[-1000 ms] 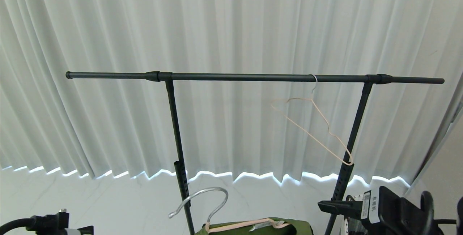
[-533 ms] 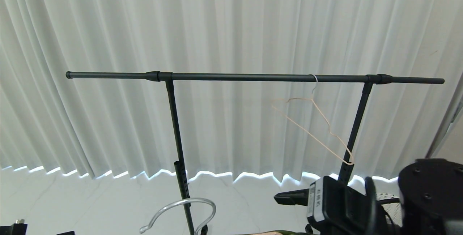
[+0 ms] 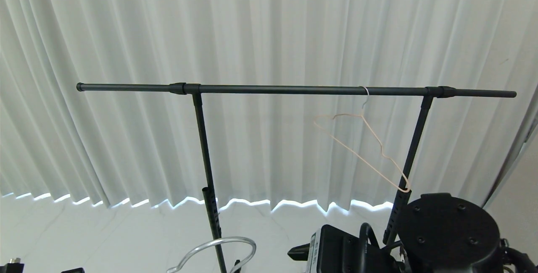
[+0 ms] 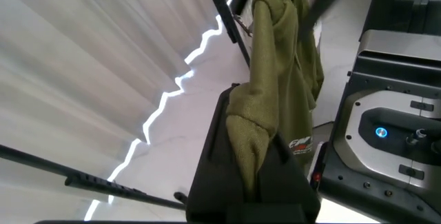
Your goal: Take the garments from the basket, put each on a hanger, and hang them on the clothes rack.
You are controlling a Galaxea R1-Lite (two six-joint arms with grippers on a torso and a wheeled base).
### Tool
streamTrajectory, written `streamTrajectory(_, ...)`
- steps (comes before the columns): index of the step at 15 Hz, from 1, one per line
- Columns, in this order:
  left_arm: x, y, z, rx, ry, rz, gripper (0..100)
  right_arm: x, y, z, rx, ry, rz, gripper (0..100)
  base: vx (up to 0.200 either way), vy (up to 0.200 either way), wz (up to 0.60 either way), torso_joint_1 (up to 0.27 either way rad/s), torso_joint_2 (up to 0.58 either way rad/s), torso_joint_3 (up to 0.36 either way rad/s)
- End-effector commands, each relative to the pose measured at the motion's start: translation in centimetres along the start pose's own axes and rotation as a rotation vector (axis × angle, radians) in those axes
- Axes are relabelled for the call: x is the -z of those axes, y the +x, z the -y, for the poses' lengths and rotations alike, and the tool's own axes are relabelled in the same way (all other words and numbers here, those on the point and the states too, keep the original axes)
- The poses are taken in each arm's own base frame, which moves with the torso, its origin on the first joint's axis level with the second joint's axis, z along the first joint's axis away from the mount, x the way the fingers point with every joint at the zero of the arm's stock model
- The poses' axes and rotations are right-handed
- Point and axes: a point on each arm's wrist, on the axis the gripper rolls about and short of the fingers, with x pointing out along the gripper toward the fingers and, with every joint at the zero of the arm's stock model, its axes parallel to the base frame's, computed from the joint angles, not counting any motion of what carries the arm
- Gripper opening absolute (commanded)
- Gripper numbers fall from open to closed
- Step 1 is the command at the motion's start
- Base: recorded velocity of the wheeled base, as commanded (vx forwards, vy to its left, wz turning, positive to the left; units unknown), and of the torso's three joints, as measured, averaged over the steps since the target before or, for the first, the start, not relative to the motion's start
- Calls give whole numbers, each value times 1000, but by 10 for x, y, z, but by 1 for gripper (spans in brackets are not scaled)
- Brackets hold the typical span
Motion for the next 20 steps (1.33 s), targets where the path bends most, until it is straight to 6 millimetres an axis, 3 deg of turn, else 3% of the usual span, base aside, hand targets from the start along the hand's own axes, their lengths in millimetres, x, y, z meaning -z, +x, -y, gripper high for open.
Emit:
streamTrajectory(1,0,0,0,1,0,-1,0,1,1,0,-1,-1,-5,0,0,0,0,0,0,0)
streamTrajectory(9,0,0,0,-2,24,1,0,-1,-4,0,8,-35,12,0,0,0,0,0,0,0)
streamTrajectory(10,1,0,0,-1,32,-2,100,-2,-6,0,9,-38,18,0,0,0,0,0,0,0)
streamTrajectory(16,2,-1,-5,-53,5,-15,100,-7,-39,11,72,-41,37,0,0,0,0,0,0,0)
streamTrajectory(20,-3,-2,-10,-99,-4,7,100,10,-85,35,207,15,-47,0,0,0,0,0,0,0)
